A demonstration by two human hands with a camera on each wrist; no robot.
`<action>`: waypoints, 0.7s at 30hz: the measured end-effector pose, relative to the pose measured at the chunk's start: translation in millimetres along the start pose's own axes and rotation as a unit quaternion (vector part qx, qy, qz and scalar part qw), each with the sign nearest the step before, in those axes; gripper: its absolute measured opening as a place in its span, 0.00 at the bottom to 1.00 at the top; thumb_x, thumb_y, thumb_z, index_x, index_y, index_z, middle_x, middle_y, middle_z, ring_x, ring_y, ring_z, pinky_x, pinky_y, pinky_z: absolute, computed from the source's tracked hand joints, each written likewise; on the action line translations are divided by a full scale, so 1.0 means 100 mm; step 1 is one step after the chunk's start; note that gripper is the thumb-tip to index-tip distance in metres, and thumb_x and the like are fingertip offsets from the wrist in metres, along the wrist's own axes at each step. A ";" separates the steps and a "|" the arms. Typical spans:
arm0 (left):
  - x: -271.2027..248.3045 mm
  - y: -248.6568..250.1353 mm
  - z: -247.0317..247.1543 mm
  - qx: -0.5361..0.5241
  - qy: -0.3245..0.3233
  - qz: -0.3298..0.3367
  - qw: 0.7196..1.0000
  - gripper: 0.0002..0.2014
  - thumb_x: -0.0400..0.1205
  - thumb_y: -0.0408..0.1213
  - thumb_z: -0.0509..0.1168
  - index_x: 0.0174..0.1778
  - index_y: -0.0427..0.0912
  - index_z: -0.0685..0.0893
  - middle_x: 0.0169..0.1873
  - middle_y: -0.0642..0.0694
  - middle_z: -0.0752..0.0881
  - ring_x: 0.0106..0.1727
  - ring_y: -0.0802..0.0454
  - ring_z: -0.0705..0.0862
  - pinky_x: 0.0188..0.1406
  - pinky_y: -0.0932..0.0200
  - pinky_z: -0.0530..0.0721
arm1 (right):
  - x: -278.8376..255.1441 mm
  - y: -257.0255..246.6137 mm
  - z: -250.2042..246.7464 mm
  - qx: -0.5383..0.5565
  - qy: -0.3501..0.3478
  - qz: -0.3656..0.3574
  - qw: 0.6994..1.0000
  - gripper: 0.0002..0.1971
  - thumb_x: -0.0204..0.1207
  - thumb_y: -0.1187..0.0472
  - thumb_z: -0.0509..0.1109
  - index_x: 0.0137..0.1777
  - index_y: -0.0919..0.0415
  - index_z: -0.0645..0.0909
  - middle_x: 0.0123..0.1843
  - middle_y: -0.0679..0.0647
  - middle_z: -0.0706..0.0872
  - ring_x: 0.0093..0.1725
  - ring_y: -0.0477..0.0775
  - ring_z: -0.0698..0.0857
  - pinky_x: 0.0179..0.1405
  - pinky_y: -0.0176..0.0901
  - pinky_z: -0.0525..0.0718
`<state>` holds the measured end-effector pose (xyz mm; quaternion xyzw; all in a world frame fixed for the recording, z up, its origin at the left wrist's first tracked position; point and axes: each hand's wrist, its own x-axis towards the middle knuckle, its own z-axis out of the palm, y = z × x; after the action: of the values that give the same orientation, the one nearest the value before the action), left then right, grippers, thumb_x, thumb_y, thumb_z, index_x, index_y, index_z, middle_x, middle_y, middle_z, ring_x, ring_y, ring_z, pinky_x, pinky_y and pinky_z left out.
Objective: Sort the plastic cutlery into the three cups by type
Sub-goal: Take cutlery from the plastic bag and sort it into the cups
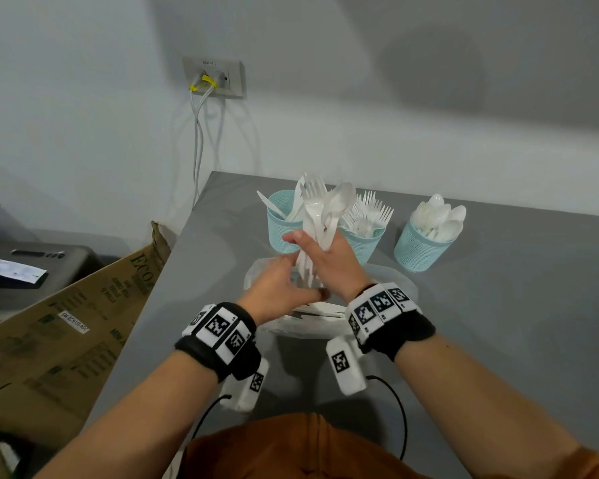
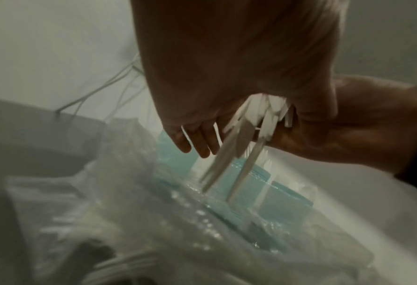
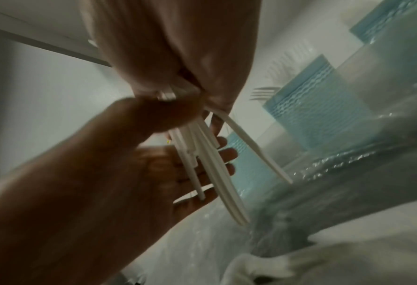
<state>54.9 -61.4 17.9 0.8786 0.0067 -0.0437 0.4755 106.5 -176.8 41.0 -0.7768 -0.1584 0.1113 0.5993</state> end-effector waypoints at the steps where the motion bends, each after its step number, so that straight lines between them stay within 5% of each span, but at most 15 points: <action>1: 0.03 0.03 0.01 -0.036 -0.002 -0.009 0.999 0.22 0.69 0.43 0.77 0.58 0.48 0.78 0.45 0.54 0.86 0.46 0.58 0.84 0.46 0.66 0.81 | -0.02 -0.02 0.03 0.004 -0.005 0.000 1.000 0.14 0.81 0.50 0.65 0.58 0.56 0.86 0.57 0.47 0.88 0.55 0.37 0.85 0.49 0.17 0.76; 5: 0.11 0.09 0.02 -0.058 0.034 0.015 0.998 0.19 0.75 0.30 0.72 0.60 0.43 0.77 0.41 0.59 0.83 0.46 0.58 0.84 0.37 0.78 0.78 | -0.06 0.04 0.10 0.020 -0.023 0.009 0.999 0.15 0.81 0.47 0.64 0.63 0.47 0.84 0.64 0.41 0.84 0.61 0.31 0.80 0.55 0.16 0.73; 7: 0.12 0.14 0.04 -0.104 0.042 0.043 0.993 0.21 0.76 0.24 0.68 0.64 0.44 0.76 0.44 0.62 0.81 0.48 0.64 0.82 0.41 0.82 0.77 | -0.05 0.10 0.12 -0.001 -0.011 0.017 1.000 0.14 0.77 0.42 0.66 0.60 0.40 0.84 0.64 0.43 0.85 0.64 0.41 0.81 0.67 0.36 0.76; 9: 0.14 0.12 0.08 -0.147 0.043 0.069 0.986 0.25 0.77 0.20 0.66 0.68 0.44 0.74 0.51 0.60 0.81 0.54 0.66 0.81 0.50 0.77 0.80 | -0.05 0.11 0.11 0.014 0.001 0.034 0.999 0.11 0.75 0.45 0.69 0.56 0.40 0.83 0.61 0.46 0.87 0.62 0.45 0.84 0.67 0.48 0.79; 12: 0.17 0.07 0.13 -0.154 0.047 0.073 0.984 0.26 0.79 0.21 0.64 0.71 0.44 0.72 0.55 0.55 0.82 0.61 0.56 0.82 0.58 0.68 0.81 | -0.07 0.04 0.05 0.039 -0.026 0.038 0.998 0.12 0.76 0.53 0.72 0.59 0.47 0.81 0.62 0.53 0.85 0.59 0.45 0.84 0.54 0.32 0.80; 15: 0.19 0.04 0.13 -0.185 0.049 0.065 0.979 0.24 0.80 0.22 0.64 0.69 0.46 0.72 0.53 0.57 0.83 0.58 0.62 0.82 0.54 0.71 0.82 | -0.07 -0.06 -0.02 0.035 -0.036 0.033 0.998 0.23 0.71 0.58 0.77 0.64 0.53 0.74 0.63 0.57 0.83 0.56 0.45 0.83 0.46 0.25 0.80; 18: 0.21 -0.03 0.13 -0.180 0.047 0.053 0.981 0.25 0.80 0.29 0.67 0.71 0.48 0.71 0.58 0.56 0.84 0.63 0.58 0.82 0.64 0.62 0.79 | -0.06 -0.24 -0.10 0.107 0.017 -0.026 0.994 0.37 0.65 0.57 0.82 0.71 0.48 0.66 0.66 0.54 0.80 0.62 0.48 0.83 0.59 0.39 0.84; 21: 0.18 -0.12 0.15 -0.182 0.047 0.043 0.981 0.26 0.79 0.33 0.69 0.70 0.53 0.70 0.59 0.54 0.83 0.63 0.56 0.80 0.65 0.60 0.76 | -0.05 -0.49 -0.15 0.081 0.039 -0.111 0.990 0.26 0.75 0.48 0.70 0.71 0.39 0.66 0.67 0.49 0.78 0.65 0.38 0.79 0.62 0.43 0.83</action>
<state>71.7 -68.0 -1.4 0.7778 -0.0012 0.0200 0.6282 101.3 -180.7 92.4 -0.7073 -0.2106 0.0263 0.6742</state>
